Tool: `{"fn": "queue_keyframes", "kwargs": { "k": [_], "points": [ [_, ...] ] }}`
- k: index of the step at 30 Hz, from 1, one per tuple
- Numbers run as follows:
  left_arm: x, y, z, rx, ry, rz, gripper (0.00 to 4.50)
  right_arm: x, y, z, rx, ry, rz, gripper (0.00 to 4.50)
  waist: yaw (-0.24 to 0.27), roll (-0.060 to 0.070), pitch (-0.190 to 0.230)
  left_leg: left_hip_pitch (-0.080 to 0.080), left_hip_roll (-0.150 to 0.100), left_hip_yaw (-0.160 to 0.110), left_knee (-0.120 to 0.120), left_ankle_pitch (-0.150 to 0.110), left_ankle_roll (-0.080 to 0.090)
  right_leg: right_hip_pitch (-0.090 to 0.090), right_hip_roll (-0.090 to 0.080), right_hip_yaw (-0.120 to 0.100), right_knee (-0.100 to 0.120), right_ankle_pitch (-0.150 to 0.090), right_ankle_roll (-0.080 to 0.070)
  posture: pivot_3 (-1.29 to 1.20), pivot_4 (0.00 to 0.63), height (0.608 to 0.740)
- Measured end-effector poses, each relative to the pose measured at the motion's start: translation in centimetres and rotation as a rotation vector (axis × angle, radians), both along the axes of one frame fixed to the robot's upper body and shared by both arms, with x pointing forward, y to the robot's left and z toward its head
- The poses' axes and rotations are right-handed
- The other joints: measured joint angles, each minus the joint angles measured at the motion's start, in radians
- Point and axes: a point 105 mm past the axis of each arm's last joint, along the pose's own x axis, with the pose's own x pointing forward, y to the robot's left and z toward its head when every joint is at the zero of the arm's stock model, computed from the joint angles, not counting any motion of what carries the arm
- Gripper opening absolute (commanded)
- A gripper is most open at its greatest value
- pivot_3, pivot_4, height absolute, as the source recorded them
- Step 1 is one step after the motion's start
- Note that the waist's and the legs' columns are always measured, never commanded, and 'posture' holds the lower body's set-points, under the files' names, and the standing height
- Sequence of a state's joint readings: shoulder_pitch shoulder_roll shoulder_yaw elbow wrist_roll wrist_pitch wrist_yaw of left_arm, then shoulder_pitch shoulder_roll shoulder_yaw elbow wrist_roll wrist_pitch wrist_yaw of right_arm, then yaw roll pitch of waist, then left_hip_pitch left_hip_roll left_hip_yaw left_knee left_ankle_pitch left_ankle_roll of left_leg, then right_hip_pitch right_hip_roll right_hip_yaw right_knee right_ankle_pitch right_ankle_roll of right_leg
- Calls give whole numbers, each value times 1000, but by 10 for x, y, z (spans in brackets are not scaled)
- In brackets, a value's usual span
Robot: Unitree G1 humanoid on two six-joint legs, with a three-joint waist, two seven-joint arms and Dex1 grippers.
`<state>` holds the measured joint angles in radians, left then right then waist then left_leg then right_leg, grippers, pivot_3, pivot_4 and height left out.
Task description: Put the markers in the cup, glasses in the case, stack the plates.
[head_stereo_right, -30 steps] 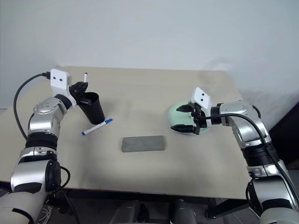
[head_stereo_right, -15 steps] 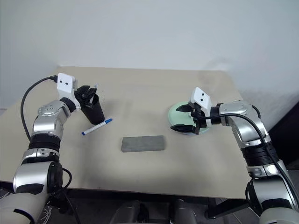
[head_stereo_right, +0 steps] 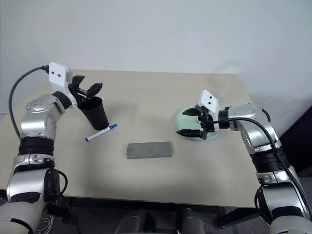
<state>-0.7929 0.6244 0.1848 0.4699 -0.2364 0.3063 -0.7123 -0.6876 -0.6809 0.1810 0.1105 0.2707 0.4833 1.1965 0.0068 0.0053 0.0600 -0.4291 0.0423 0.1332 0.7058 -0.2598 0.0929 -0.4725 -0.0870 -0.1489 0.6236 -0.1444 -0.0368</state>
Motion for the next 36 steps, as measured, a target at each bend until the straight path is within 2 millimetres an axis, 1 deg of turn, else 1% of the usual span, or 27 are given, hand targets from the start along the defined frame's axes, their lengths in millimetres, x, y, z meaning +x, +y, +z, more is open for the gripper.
{"fn": "queue_keyframes", "kwargs": {
  "k": [1, 3, 5, 8, 10, 13, 17, 20, 23, 25, 30, 36],
  "points": [
    [-7, -1, 1, -5, 11, -39, 3979, 0, 0, 0, 0, 0, 1, 4500, -2, 0, 0, 0, 0, 0, 0, 0, 0, 0, 0, 0, 0, 0, 0, 0, 0, 732],
    [-28, -1, -6, -13, 68, -128, 3979, 0, 0, 0, -1, -1, -2, 4500, -8, 0, 0, 0, 0, 1, -1, 2, -4, -1, 0, 1, 0, -1, -1, 0, 0, 732],
    [-51, 2, -21, 23, 145, -204, 3979, 1, -1, 0, -1, -1, -3, 4500, -13, 0, 0, 0, 1, 2, -3, 2, -5, -2, 0, 1, 0, -1, -1, 0, 0, 732],
    [-73, 7, -42, 67, 250, -254, 3979, 1, -1, 0, -1, 1, -5, 4500, -13, 0, 0, 0, 2, 2, -3, 1, -3, -3, 0, 0, 0, -1, -1, 0, 0, 732],
    [-80, 13, -52, 74, 292, -252, 3979, 1, -1, 0, 0, 2, -4, 4500, -6, 1, 0, 1, 2, 1, -3, 1, -4, -4, 0, -1, 0, -1, -2, 0, 0, 732],
    [-87, 23, -69, 85, 327, -231, 3979, 1, 0, 0, 1, 2, -2, 4500, -2, 1, 1, 1, 2, 1, -4, 2, -4, -4, 0, -1, -1, -1, -2, 0, 0, 732],
    [-93, 46, -100, 94, 383, -154, 3979, 1, -1, 0, 2, 3, -2, 4500, -2, 1, 0, 1, 4, 2, -4, 2, -4, -5, -1, -1, -2, -1, -2, 0, 0, 732],
    [-96, 57, -113, 108, 391, -113, 3979, 1, 0, 0, 2, 3, -2, 4500, 1, 1, 0, 1, 4, 2, -5, 1, -4, -6, -2, -1, -2, -1, -2, 0, 0, 732],
    [-95, 63, -119, 129, 374, -87, 3979, 1, 0, -1, 2, 3, -2, 4500, 2, 1, 0, 1, 3, 2, -7, 1, -4, -6, -4, -1, -2, -1, -2, 0, 0, 732],
    [-92, 68, -126, 132, 374, -59, 3979, 1, 0, -1, 2, 4, -2, 4500, 2, 1, 0, 1, 2, 2, -8, 1, -4, -7, -5, -2, -2, -1, -2, 0, 0, 732],
    [-85, 69, -146, 129, 398, -36, 3979, 1, 0, -1, 2, 6, -4, 4500, 2, 1, 0, 1, 2, 2, -8, 1, -4, -6, -5, -4, -2, -1, -2, 0, 0, 732],
    [-83, 72, -168, 134, 456, -31, 3979, 0, 0, -1, 1, 9, -5, 4500, 2, 0, 0, 1, 2, 3, -8, 1, -4, -6, -5, -4, -2, -1, -2, 0, 0, 732]
  ]
}}
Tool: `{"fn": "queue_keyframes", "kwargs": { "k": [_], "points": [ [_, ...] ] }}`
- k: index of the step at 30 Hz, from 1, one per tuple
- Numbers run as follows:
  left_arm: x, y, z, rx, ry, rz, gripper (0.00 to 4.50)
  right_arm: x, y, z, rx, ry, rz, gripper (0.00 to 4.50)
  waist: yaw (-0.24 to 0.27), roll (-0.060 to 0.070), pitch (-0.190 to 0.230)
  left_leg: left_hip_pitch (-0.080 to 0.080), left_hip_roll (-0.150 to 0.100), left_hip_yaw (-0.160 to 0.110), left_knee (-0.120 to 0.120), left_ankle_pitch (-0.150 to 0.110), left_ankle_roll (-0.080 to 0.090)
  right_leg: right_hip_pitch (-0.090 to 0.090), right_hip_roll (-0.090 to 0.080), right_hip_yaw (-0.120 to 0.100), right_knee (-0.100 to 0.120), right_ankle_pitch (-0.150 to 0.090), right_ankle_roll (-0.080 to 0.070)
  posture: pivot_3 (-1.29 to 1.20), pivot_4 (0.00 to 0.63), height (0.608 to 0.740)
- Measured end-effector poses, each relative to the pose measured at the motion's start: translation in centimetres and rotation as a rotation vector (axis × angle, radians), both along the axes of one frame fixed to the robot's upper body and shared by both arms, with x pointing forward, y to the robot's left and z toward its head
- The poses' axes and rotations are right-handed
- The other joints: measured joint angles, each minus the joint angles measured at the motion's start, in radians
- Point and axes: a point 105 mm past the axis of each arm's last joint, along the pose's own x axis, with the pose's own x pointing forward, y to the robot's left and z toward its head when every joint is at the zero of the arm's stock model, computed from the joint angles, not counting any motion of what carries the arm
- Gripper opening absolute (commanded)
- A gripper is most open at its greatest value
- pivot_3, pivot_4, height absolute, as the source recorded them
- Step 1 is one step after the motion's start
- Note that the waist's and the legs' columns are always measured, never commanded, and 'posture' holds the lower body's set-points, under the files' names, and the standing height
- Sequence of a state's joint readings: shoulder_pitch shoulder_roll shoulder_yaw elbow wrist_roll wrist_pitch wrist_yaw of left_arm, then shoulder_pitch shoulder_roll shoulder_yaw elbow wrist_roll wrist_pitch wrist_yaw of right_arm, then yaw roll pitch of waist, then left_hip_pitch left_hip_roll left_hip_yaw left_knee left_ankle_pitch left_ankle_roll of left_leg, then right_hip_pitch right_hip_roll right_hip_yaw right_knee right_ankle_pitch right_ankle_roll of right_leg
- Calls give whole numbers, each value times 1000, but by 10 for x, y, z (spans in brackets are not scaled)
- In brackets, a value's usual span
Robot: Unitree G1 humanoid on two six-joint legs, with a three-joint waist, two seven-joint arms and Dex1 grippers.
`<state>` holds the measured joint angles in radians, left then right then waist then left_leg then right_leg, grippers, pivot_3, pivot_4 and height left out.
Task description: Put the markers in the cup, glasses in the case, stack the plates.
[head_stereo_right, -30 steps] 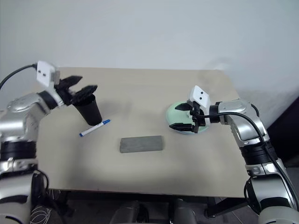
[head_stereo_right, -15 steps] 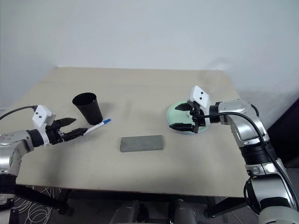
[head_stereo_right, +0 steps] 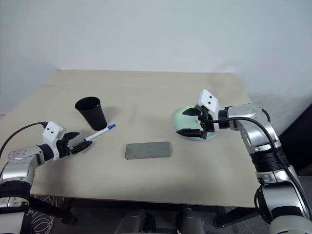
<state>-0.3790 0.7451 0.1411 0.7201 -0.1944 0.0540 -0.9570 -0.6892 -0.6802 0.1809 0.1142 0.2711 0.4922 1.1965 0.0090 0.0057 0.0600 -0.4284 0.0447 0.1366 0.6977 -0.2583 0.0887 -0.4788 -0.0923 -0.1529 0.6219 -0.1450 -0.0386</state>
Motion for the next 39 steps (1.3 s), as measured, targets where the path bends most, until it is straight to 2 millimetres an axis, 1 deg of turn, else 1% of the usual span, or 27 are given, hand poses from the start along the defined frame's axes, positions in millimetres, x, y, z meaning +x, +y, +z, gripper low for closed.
{"fn": "queue_keyframes", "kwargs": {
  "k": [2, 9, 12, 16, 18, 20, 29, 32, 36, 39],
  "points": [
    [0, 1, -5, 0, 12, 3, 3979, 0, 0, 0, 0, 1, -1, 4500, 0, 0, 0, 0, 0, 0, 0, 0, 0, 0, 0, 0, 0, 0, 0, 0, 0, 732],
    [3, 1, -7, 6, 6, -15, 3979, 0, 0, 0, 0, -1, -2, 4500, 0, 0, 0, 1, 0, 0, 0, 0, 0, 0, -5, -2, 0, 0, 0, 0, 0, 732],
    [3, 0, -7, 5, 7, -31, 3405, 0, 0, 0, 1, -2, -2, 4500, 0, 0, 0, 1, 0, 0, 0, 0, 0, 0, -11, -10, 0, 0, 0, 0, 0, 732],
    [2, -6, -9, -4, 13, -64, 2020, 0, 2, 0, 5, -1, 1, 4500, 0, 0, 0, 1, 0, 0, 0, 0, 0, 1, -11, -14, 0, 0, 0, 0, 0, 732],
    [1, -7, -9, -4, 17, -73, 1474, 0, 2, 0, 6, -1, 1, 4500, 0, 0, 0, 1, 0, 0, 1, 0, 0, 1, -11, -15, 1, 0, 0, 0, 0, 732],
    [2, -9, -10, -1, 19, -82, 792, 0, 2, 0, 6, -1, 1, 4500, 0, 0, 0, 1, 1, 0, 1, 0, 0, 2, -11, -17, 1, 0, 0, 0, 0, 732],
    [2, -10, -9, 14, 15, -91, 792, 0, 6, -1, 16, 0, 6, 4500, 0, 0, 0, 1, 1, -1, 2, 1, 0, 2, -12, -20, 0, 0, 0, 0, 0, 732],
    [2, -14, -7, 12, 19, -117, 792, 0, 6, -1, 17, 0, 7, 4500, 0, 0, 0, 1, 0, -1, 2, 0, 0, 2, -13, -20, 0, 0, 0, 0, 0, 732],
    [-6, -29, -4, -10, 39, -202, 792, 0, 7, 0, 18, -1, 8, 4500, -1, 0, 0, 0, 0, -1, 2, 0, 1, 1, -13, -20, 0, 0, 0, 0, 0, 732],
    [-18, -36, 0, -14, 71, -271, 792, 0, 8, 0, 19, -3, 12, 4500, -1, 0, 0, 0, 0, -1, 1, 0, 0, 1, -13, -20, 0, 0, 0, 0, 0, 732]
  ]
}}
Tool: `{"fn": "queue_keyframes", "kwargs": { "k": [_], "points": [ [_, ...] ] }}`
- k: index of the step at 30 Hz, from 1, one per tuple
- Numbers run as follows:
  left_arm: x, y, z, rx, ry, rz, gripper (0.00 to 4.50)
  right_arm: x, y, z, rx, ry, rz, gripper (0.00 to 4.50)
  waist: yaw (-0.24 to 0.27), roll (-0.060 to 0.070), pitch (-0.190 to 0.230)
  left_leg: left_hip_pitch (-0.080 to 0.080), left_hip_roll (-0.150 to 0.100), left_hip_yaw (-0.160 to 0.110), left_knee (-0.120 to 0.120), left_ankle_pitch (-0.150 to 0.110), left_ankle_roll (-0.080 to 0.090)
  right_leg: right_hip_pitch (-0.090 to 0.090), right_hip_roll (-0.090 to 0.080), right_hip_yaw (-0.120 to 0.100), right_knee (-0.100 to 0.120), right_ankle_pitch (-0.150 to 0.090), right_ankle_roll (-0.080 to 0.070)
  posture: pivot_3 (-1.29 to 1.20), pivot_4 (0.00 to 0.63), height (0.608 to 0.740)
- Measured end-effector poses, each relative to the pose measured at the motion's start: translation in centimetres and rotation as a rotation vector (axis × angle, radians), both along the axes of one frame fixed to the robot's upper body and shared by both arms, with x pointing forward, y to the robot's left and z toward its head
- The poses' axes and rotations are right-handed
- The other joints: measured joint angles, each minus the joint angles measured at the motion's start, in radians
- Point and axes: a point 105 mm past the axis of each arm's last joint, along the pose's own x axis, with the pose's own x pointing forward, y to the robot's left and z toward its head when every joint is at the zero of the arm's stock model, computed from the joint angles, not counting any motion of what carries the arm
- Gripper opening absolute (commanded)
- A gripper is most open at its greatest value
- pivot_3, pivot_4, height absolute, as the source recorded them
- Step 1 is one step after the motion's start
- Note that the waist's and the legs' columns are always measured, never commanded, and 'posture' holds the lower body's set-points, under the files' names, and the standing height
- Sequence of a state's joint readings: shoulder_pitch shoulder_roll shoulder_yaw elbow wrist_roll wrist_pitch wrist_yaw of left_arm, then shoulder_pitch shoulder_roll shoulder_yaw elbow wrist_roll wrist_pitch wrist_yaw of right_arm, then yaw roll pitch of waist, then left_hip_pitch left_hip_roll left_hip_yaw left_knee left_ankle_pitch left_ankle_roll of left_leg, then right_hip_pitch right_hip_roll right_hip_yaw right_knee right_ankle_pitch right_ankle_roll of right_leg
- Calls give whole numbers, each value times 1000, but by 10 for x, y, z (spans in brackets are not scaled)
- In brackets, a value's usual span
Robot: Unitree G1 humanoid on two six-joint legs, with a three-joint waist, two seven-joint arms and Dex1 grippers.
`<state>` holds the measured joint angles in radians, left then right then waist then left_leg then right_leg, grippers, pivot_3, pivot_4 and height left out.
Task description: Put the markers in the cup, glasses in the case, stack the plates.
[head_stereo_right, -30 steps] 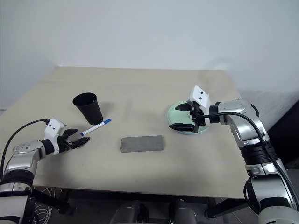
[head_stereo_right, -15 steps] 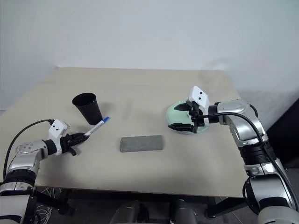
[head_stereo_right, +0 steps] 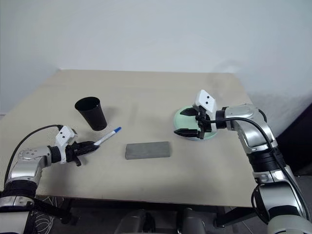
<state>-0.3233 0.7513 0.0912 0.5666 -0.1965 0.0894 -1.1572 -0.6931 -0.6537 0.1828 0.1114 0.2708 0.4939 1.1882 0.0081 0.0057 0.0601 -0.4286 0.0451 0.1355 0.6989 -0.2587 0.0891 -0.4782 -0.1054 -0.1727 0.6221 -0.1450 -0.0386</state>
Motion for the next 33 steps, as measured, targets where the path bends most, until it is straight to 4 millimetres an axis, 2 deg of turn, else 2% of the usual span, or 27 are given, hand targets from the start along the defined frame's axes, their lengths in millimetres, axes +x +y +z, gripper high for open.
{"fn": "queue_keyframes", "kwargs": {
  "k": [5, 8, 12, 16, 22, 26, 31, 33],
  "points": [
    [-27, 17, 9, 83, 83, -54, 792, 0, 0, 0, -1, -1, 0, 4500, -4, 1, 1, 0, 1, 0, -1, 0, -1, -1, 0, -1, -1, 0, 0, 0, 0, 732],
    [-51, 36, 9, 155, 175, -69, 792, 0, -1, 1, -3, -2, 0, 4500, -5, 2, 1, 0, 2, 0, -2, 0, -1, -1, 0, -3, -2, 0, 0, 0, 0, 732],
    [-60, 47, 12, 220, 207, -64, 792, 0, 2, 0, 1, -2, 8, 4500, 1, 4, 2, -1, 3, 0, -3, 0, -1, 0, 0, 1, -4, 0, 0, 0, 0, 732],
    [-58, 46, 12, 236, 199, -61, 792, 0, 4, 0, 3, -4, 13, 4500, 1, 3, 1, -1, 2, 2, -7, 0, -1, -1, 1, 9, -2, 0, 0, 0, 0, 732],
    [-30, 16, 42, 167, 83, -94, 792, 1, 4, -1, -2, -4, 12, 4500, 1, 2, 1, -1, 0, 4, -10, -1, -2, -2, 2, 5, -4, 0, 0, 0, 0, 732],
    [-10, -4, 60, 103, 24, -80, 1648, 1, 4, -3, -4, -5, 10, 4500, 0, 1, 1, 0, -1, 7, -10, 3, -8, -1, 3, 6, -2, 1, 1, 0, 0, 732],
    [3, -23, 71, 52, 5, -77, 3414, 1, 4, -3, -4, -6, 11, 4500, -5, 1, 1, 1, -1, 10, -7, 3, -7, -1, 3, 7, -1, 1, 2, 0, 0, 732],
    [6, -30, 69, 72, 1, -83, 3961, 2, 4, -3, -4, -6, 10, 4500, -5, 1, 1, 2, -1, 11, -7, 2, -6, 0, 3, 8, -1, 1, 1, 0, 0, 732]
  ]
}}
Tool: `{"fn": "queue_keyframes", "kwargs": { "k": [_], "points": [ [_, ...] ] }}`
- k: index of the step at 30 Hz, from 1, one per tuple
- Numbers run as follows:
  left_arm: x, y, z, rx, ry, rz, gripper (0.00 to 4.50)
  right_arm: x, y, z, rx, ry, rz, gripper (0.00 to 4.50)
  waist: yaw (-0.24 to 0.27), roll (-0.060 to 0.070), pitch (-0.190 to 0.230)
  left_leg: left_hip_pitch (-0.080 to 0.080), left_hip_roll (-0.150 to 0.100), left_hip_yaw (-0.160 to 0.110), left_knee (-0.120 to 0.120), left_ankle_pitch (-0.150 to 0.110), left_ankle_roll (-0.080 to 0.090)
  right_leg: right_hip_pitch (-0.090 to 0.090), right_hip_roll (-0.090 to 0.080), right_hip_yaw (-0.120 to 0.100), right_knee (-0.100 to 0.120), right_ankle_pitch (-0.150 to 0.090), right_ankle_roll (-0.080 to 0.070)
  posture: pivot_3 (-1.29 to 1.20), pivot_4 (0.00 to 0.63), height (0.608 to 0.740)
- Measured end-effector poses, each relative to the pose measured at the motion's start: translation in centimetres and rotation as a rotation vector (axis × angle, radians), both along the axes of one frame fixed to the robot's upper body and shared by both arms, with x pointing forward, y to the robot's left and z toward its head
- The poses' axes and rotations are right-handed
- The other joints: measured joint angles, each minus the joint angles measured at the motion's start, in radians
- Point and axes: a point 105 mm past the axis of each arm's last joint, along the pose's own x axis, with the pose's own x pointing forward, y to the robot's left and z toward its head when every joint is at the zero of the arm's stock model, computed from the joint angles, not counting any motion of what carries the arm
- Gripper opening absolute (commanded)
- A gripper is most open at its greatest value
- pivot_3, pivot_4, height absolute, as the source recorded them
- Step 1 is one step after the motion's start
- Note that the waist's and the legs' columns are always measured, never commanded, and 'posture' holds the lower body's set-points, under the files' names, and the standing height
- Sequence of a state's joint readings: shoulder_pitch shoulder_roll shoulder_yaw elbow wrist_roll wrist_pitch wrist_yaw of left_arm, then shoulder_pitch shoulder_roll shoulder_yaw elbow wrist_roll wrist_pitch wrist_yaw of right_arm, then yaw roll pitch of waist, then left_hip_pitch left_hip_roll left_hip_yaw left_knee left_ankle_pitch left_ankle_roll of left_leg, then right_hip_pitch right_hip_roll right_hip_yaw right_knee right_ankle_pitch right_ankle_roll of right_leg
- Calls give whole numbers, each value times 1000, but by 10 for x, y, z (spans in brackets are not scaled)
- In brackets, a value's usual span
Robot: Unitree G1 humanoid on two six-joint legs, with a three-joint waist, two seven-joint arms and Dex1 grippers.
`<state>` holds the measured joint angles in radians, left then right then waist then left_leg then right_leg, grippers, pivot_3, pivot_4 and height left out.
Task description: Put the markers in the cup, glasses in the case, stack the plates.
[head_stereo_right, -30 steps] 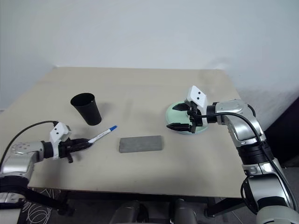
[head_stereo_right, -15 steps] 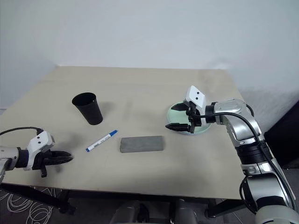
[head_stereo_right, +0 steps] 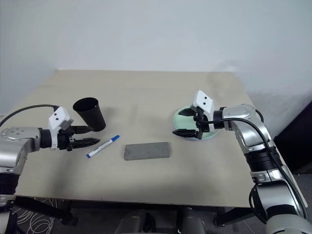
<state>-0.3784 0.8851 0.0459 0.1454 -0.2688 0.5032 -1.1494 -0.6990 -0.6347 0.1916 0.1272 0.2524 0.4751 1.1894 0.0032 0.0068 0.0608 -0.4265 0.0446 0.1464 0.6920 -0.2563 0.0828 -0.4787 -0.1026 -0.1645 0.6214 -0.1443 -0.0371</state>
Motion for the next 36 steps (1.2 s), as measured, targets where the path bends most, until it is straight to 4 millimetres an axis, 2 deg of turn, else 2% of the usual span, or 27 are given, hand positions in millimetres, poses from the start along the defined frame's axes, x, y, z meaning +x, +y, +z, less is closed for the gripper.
{"fn": "queue_keyframes", "kwargs": {
  "k": [1, 7, 14, 19, 33, 36],
  "points": [
    [2, -3, -2, 19, 6, 3, 4308, 0, 0, 0, 0, 0, 0, 4500, 0, 0, 0, 0, 0, 0, 0, -2, 4, 0, 0, 0, 0, 0, 0, 0, 0, 732],
    [10, -21, -17, 115, 48, -8, 4308, 0, 1, 0, 2, -1, 0, 4500, 1, 0, 0, 0, 1, 0, 2, -2, 5, 0, 0, 1, 1, -1, -1, 0, 0, 732],
    [32, -28, -32, 219, 97, 69, 4308, 1, 3, -1, 11, -4, 2, 4500, 2, -1, 0, 0, 0, 0, 3, -1, 5, 1, 1, 1, 2, 0, 0, 0, 0, 732],
    [34, -32, -49, 288, 156, 69, 4308, 1, 4, -2, 12, -6, 1, 4500, 0, -1, 0, 0, 0, 1, 3, 0, 4, 0, 1, 2, 2, 0, 0, 0, 0, 732],
    [35, -33, -49, 356, 218, 108, 4308, 2, 3, -1, 11, -7, -1, 4500, -2, -1, 0, 2, 1, 0, 4, -2, 7, 2, 1, 3, 3, -1, -1, 0, 0, 732],
    [33, -35, -50, 354, 234, 105, 3399, 2, 4, -1, 11, -7, -1, 4500, -3, -1, 0, 3, 1, 0, 4, -2, 7, 2, 1, 3, 4, -1, -1, 0, 0, 732]
  ]
}}
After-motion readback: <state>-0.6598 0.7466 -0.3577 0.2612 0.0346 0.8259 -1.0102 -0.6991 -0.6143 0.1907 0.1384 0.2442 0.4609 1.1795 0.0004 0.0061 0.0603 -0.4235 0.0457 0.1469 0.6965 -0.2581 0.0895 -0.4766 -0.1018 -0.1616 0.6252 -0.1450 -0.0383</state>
